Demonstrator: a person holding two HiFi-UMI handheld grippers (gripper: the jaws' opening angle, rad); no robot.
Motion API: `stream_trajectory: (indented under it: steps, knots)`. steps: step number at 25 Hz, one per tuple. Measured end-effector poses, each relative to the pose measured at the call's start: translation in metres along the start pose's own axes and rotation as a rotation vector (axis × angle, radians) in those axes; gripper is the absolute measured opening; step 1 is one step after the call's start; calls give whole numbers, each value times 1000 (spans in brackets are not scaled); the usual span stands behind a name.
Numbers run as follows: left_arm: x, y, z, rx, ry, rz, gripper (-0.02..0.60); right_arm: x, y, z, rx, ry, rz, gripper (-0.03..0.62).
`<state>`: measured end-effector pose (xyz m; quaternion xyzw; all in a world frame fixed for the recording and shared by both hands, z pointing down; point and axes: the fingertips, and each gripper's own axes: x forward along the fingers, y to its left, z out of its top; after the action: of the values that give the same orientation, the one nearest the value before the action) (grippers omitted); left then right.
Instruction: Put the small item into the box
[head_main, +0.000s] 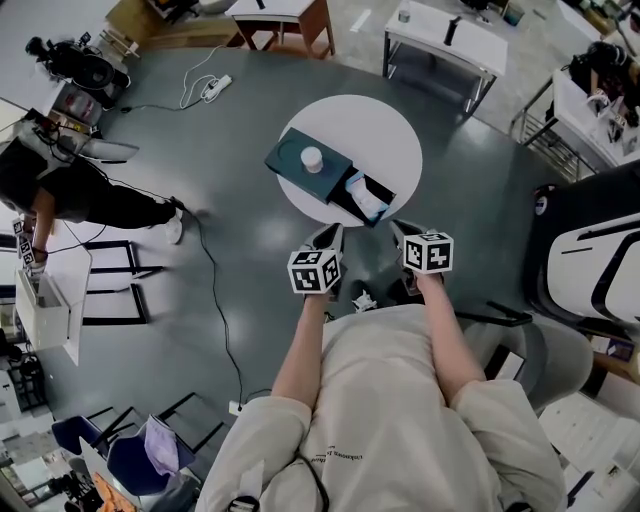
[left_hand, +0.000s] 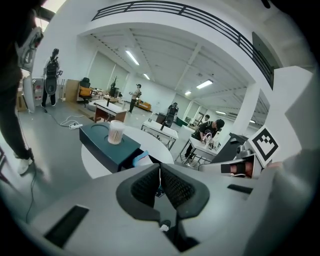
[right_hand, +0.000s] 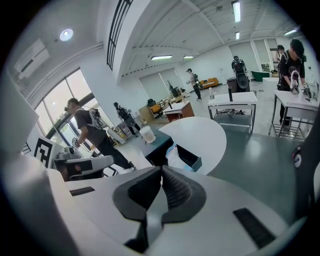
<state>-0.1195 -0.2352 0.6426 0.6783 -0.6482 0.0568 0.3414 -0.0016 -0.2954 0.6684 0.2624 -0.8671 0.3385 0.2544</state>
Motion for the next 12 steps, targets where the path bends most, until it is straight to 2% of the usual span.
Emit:
stream_trajectory:
  steps: [12]
  knots:
    - [6, -4, 4, 18, 5, 0, 21, -2, -6, 5, 2, -4, 9, 35]
